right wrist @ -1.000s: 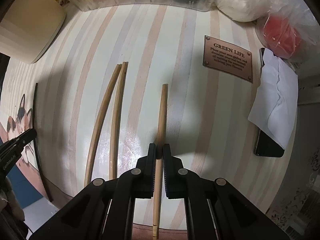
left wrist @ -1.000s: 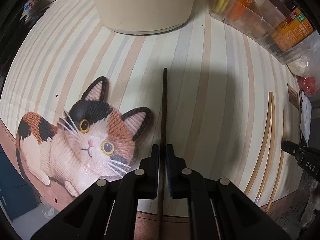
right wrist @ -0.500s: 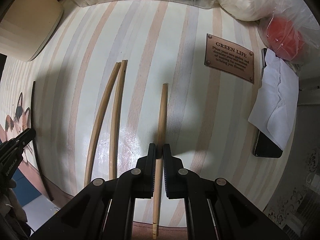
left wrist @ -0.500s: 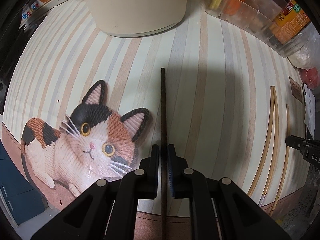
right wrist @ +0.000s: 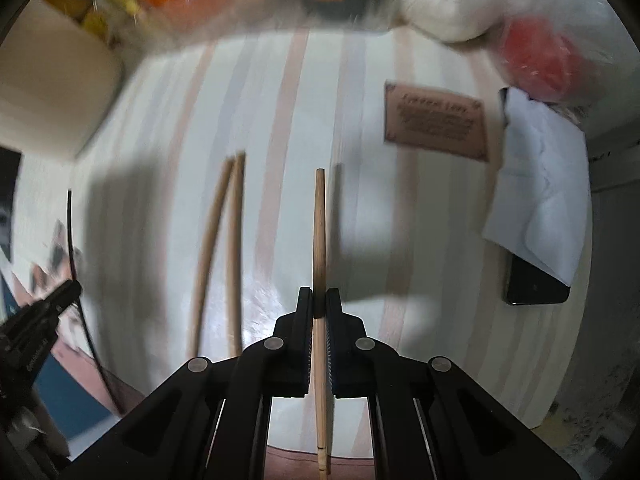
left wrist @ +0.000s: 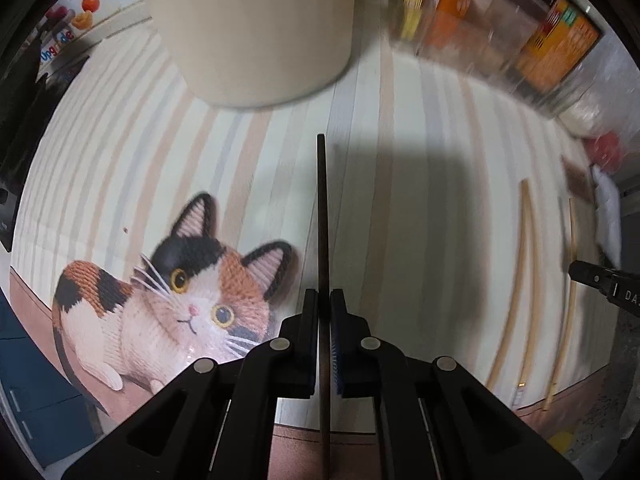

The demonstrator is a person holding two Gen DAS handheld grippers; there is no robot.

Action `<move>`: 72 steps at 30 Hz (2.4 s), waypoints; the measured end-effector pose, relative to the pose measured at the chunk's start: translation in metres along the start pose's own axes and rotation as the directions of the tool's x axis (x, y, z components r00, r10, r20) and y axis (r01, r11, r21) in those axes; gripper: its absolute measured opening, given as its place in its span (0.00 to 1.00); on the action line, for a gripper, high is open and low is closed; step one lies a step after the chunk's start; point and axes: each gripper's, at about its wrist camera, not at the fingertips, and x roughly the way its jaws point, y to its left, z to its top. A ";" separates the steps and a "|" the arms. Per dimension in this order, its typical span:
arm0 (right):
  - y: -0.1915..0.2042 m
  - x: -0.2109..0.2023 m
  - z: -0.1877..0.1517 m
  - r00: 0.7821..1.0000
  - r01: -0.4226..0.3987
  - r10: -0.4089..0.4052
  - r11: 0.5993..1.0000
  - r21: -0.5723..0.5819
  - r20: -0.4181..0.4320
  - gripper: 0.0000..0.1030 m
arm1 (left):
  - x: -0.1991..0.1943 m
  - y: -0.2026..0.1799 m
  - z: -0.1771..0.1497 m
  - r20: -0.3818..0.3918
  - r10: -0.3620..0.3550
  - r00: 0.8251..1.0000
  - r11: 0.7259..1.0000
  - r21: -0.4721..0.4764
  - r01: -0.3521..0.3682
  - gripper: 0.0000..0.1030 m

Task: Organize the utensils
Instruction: 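Lift both chopsticks and lower them into the beige holder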

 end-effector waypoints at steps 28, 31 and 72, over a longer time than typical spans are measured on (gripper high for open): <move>0.062 -0.207 0.050 0.830 -0.249 0.291 0.957 -0.151 0.475 0.06 | -0.205 0.034 0.043 0.522 -0.127 0.843 0.989 0.000 0.150 0.03; 0.079 -0.240 0.069 0.787 -0.263 0.326 0.945 -0.192 0.524 0.06 | -0.233 0.039 0.057 0.579 -0.130 0.805 0.987 -0.004 0.162 0.03; 0.313 -0.234 0.223 0.623 -0.219 0.520 0.833 -0.509 0.584 0.06 | -0.199 0.133 0.165 0.564 -0.049 0.824 0.950 -0.228 0.213 0.06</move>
